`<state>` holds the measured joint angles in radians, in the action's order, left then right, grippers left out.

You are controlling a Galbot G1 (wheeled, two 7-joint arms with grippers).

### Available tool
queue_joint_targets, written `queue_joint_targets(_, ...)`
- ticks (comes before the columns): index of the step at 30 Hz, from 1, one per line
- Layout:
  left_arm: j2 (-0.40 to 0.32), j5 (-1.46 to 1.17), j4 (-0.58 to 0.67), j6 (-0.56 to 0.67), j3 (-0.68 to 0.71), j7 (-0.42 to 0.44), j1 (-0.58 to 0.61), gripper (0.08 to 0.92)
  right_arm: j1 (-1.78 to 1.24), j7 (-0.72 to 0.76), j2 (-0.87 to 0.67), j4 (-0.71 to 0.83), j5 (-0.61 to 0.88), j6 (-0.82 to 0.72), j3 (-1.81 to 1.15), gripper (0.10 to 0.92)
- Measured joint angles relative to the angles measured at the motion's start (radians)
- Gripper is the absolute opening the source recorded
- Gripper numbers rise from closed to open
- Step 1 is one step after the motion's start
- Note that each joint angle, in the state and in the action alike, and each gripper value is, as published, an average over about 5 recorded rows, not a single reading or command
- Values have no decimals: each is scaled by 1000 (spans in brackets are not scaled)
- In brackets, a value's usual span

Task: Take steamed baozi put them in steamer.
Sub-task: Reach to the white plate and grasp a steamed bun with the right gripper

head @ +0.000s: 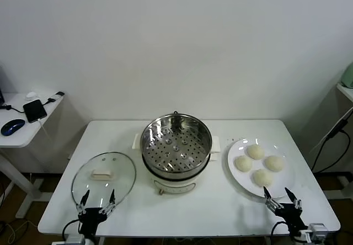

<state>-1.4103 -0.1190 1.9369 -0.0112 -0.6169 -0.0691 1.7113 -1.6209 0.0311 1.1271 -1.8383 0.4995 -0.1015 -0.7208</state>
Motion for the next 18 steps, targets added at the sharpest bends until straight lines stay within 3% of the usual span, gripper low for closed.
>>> queue_joint_targets(10, 7, -9, 15, -1, 11, 1, -2, 823, 336, 77, -176, 126, -75, -127, 106, 823)
queue_joint_targets(18, 8, -15, 18, 2, 13, 0, -1, 823, 834, 395, -439, 351, -158, -104, 511, 823)
